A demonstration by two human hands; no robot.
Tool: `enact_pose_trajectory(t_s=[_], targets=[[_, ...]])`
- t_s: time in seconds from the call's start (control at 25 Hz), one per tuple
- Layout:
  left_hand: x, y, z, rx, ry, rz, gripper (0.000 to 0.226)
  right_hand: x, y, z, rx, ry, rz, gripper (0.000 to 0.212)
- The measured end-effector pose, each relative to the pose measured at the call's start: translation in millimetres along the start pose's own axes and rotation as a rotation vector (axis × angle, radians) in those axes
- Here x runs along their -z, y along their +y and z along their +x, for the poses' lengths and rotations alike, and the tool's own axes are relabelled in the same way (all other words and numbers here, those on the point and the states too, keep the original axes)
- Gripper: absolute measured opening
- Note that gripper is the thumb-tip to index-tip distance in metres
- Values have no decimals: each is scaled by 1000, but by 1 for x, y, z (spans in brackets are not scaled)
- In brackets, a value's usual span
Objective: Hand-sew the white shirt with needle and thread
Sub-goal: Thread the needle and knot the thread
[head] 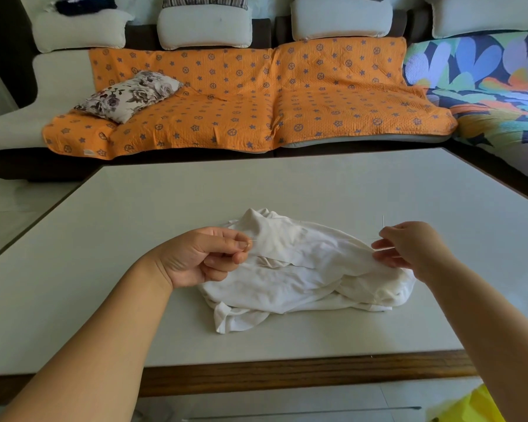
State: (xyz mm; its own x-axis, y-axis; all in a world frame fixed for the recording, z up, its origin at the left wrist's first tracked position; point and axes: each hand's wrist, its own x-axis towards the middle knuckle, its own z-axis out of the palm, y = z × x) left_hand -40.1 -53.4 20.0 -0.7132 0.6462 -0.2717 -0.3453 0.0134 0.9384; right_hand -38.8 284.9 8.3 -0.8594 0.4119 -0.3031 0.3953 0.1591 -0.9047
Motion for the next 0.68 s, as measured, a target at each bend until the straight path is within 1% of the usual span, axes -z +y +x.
enact_pose_trajectory(t_s=[0.08,0.24,0.36,0.44,0.52,0.6,0.64,0.68], targets=[[3,1,-2,-13,-17,9,31,-1,0,3,46,49,-81,14],[9,0,-6,-49,-31,-31,27,-1,3,11,43,66,-104,20],[14,1,-9,-106,-48,-92,24,0,4,13,56,90,-145,20],[16,2,-10,-129,-54,-118,23,1,5,14,45,88,-222,20],[14,2,-9,-111,-29,-92,26,1,7,16,5,43,-362,20],[10,1,-7,-69,-10,-36,29,2,7,17,-14,21,-639,27],[7,1,-6,-51,-5,-11,29,3,5,16,18,65,-810,30],[6,1,-5,-38,-2,9,30,3,3,13,107,148,-932,31]])
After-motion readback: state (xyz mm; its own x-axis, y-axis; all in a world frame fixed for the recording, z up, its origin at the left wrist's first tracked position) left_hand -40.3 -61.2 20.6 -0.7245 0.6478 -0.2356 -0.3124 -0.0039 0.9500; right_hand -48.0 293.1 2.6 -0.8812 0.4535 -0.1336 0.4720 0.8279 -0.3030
